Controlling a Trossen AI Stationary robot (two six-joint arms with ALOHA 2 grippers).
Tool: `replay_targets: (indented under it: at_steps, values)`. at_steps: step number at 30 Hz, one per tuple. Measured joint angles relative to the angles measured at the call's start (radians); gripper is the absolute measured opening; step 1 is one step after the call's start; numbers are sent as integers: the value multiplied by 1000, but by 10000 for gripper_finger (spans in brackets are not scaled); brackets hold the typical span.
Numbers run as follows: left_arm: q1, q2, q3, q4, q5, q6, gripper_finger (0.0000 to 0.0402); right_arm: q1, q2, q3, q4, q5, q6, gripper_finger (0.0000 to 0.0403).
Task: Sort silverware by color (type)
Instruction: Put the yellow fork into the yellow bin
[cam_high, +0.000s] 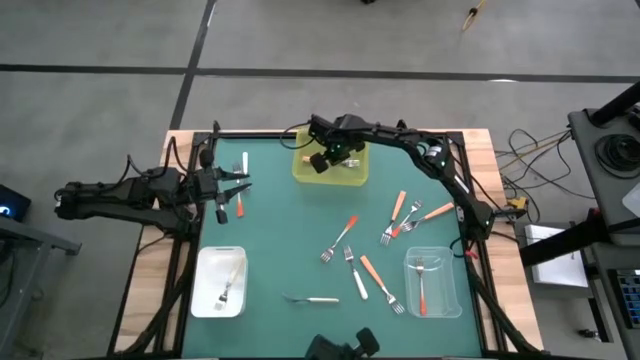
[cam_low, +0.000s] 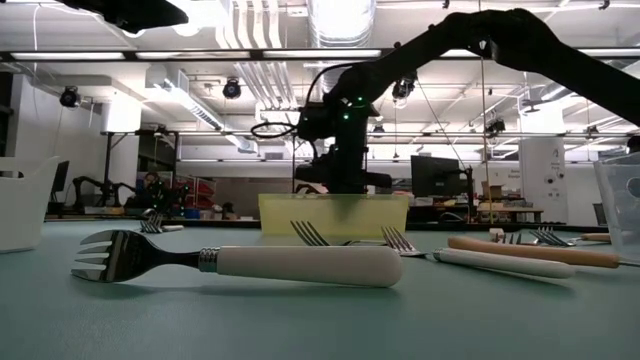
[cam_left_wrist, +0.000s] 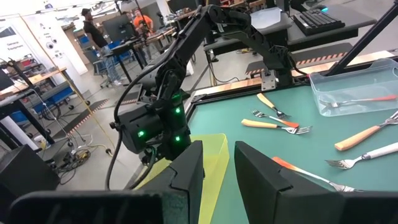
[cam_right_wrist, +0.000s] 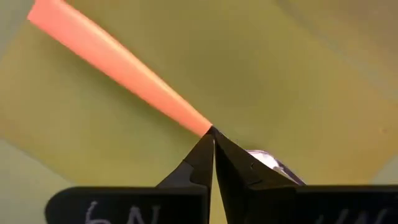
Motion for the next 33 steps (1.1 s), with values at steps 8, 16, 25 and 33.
replay_targets:
  at_steps: [8,16,25,33]
  values:
    - [0,0,0,0,0,20,75,-6,-4,2,-106,-94,-30,9]
    - [0,0,0,6,0,21,75,-12,29,-3,-28,-73,-46,9]
    - [0,1,0,8,0,21,75,-30,31,-3,25,3,-50,9]
    - [0,1,0,7,0,21,75,-37,31,-3,142,31,-50,9]
